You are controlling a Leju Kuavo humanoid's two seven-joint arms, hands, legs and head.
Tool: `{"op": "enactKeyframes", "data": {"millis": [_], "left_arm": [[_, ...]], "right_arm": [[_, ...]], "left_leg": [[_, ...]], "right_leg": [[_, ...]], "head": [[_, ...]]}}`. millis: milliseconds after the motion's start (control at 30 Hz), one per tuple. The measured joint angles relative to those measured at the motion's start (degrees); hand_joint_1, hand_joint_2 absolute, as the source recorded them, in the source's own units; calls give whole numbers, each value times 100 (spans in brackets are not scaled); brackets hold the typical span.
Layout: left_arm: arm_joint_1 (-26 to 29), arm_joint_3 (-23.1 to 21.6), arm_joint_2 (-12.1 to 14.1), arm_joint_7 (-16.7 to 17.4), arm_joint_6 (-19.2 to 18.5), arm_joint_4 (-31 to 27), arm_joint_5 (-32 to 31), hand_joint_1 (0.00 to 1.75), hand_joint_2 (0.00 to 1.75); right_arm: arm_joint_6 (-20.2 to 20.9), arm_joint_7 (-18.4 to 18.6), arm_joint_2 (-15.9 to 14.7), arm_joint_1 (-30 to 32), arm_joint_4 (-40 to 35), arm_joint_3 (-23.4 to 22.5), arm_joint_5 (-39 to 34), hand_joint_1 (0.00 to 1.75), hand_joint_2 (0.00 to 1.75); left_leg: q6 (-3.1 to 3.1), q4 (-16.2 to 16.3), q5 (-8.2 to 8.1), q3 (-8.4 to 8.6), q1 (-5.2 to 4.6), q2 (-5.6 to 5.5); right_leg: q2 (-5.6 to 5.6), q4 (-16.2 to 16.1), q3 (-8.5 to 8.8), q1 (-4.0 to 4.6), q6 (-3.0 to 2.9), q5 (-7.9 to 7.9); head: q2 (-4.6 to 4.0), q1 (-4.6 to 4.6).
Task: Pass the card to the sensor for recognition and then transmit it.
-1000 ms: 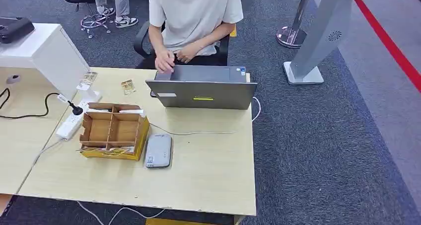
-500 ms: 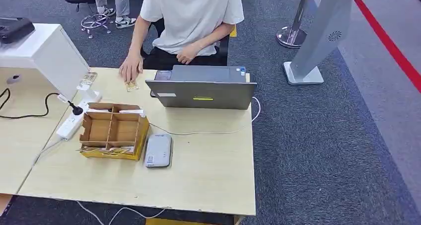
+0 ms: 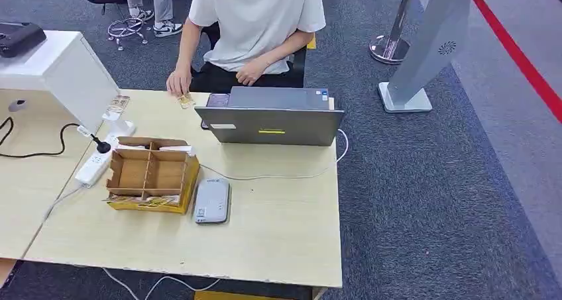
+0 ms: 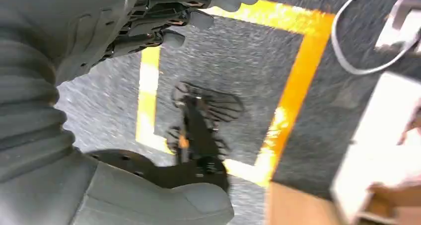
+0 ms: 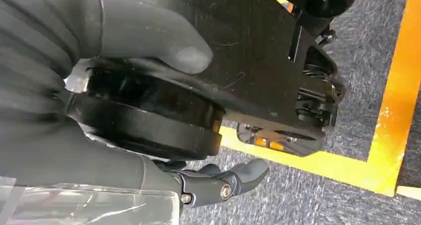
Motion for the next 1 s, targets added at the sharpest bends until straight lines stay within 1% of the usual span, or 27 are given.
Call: {"op": "enactKeyframes", "data": {"millis": [167, 267, 467, 533, 667, 733, 800, 867, 1000], "left_arm": [[-123, 514, -118, -333, 92, 94, 309, 0, 175], [-196, 822, -184, -563, 171, 151, 510, 0, 175], [-277, 1460, -341, -941, 201, 206, 923, 0, 175], [-247, 1713, -437, -1067, 219, 62, 1080, 0, 175], [-171, 2083, -638, -1225, 219, -282, 1343, 0, 175], [-104, 2306, -750, -1327, 221, -525, 1509, 0, 175], [-57, 2492, -860, -1417, 221, -752, 1655, 0, 175], [-5, 2690, -960, -1547, 232, -1033, 1834, 0, 175], [215, 2736, -1084, -1806, 396, -1605, 2276, 0, 175]], "right_arm": [[-230, 68, 103, -168, 129, 559, -329, 0, 175], [-368, 92, 144, -282, 212, 968, -530, 0, 175], [-586, 160, 208, -527, 352, 1780, -834, 0, 175], [-685, 177, 243, -601, 378, 1936, -943, 0, 175], [-851, 186, 337, -739, 429, 2220, -1140, 0, 175], [-914, 170, 365, -792, 435, 2375, -1255, 0, 175], [-967, 168, 435, -887, 437, 2534, -1343, 0, 175], [-1042, 168, 437, -921, 440, 2689, -1458, 0, 175], [-1152, 160, 437, -953, 444, 2851, -1625, 0, 175]], "left_leg": [[0, 0, 0, 1, 5, -1], [-1, 0, 0, 1, 7, -1], [-2, 0, 1, 3, 8, 1], [-2, 0, 1, 3, 8, 0], [-2, 0, 1, 2, 8, -1], [-2, 0, 0, 2, 8, 6], [-2, 0, 1, 6, 2, 7], [-1, 0, 2, 4, 4, -13], [-1, 0, 1, 4, 3, -11]], "right_leg": [[4, 0, -1, 2, -2, 1], [8, 0, -1, 5, -3, 2], [11, 1, 0, 5, -4, 2], [11, 1, 0, 5, -4, 2], [15, 0, 2, 5, -4, 2], [14, 1, -1, 5, -5, 3], [11, 1, -1, 4, -5, 3], [-8, 0, 7, 4, -3, 0], [-6, 0, 6, 4, -3, 0]], "head": [[0, 0], [0, -2], [0, 0], [0, -2], [0, -13], [0, -2], [0, -17], [0, -17], [0, -15]]}}
